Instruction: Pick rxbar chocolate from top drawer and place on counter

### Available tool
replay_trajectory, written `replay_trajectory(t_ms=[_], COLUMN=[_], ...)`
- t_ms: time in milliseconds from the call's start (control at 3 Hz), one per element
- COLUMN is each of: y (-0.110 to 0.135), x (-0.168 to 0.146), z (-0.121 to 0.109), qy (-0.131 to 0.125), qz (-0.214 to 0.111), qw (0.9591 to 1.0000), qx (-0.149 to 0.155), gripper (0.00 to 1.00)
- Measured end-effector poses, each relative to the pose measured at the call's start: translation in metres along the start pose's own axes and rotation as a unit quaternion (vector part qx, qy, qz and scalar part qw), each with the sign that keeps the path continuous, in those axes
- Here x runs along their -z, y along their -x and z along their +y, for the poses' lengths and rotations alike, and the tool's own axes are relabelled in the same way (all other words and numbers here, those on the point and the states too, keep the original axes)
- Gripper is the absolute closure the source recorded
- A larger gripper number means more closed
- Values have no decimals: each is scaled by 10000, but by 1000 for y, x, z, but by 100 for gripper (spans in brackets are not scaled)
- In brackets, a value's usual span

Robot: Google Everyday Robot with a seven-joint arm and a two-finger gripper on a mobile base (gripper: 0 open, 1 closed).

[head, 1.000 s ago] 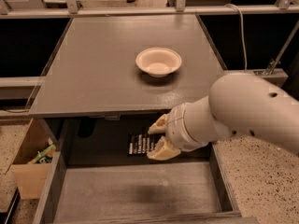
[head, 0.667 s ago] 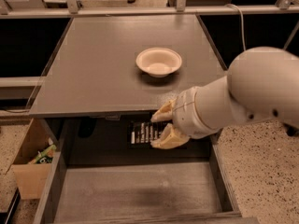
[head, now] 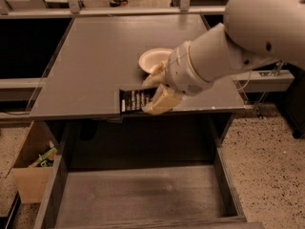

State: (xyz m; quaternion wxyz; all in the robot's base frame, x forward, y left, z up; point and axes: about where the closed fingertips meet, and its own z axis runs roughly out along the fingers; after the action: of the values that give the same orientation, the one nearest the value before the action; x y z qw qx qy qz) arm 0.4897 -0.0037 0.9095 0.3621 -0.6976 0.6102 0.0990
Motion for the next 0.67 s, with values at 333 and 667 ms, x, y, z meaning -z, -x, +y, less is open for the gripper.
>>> replay_trajectory(t_ms=[333, 667], y=[16, 24], x=[-24, -63], z=[-23, -37], qy=[195, 478], qz=[-120, -226], qw=[9997, 9984], qx=[-59, -197], gripper=[100, 100])
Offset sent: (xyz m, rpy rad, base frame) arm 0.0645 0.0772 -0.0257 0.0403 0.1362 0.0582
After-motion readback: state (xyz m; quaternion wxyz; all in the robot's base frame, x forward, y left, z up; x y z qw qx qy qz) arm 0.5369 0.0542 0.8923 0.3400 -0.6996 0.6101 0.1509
